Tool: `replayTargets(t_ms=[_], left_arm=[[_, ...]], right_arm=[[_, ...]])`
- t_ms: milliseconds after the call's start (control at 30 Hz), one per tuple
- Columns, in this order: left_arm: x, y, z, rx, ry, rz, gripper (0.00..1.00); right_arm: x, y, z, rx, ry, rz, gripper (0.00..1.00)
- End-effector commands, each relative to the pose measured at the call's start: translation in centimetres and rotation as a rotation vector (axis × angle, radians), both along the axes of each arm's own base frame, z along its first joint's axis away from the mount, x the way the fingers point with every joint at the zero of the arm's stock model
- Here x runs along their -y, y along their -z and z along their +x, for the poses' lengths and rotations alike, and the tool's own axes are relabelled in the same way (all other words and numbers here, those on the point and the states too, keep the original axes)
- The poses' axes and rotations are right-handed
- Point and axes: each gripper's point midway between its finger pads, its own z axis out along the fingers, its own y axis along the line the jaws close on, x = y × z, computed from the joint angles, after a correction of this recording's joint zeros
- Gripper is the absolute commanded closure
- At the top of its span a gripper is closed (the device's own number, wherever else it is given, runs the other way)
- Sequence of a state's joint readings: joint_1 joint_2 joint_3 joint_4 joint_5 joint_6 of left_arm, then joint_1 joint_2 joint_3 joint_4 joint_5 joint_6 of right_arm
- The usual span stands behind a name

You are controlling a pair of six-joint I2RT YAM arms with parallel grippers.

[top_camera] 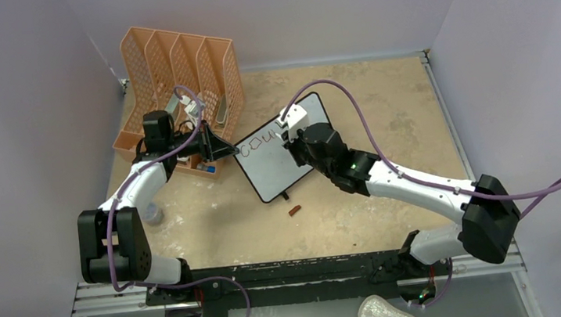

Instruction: Write a sentence on the whiteboard

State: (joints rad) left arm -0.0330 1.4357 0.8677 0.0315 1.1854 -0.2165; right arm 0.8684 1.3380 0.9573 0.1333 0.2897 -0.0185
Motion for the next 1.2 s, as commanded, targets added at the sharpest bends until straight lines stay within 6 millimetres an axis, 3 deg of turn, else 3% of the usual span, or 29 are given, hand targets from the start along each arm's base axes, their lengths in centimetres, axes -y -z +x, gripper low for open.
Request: replayTargets(t_ms=[0,1167], left_arm=[[0.3,0.5,0.0,0.003,0.017,0.015,1.00],[0.5,0.8,-0.4,-0.021,0.025,0.019,1.00]], right_arm=[[-0.8,-2.9,0.9,0.060,0.008,0.069,1.00],[-0.9,-2.9,2.0,0.080,0.042,0.073,1.00]])
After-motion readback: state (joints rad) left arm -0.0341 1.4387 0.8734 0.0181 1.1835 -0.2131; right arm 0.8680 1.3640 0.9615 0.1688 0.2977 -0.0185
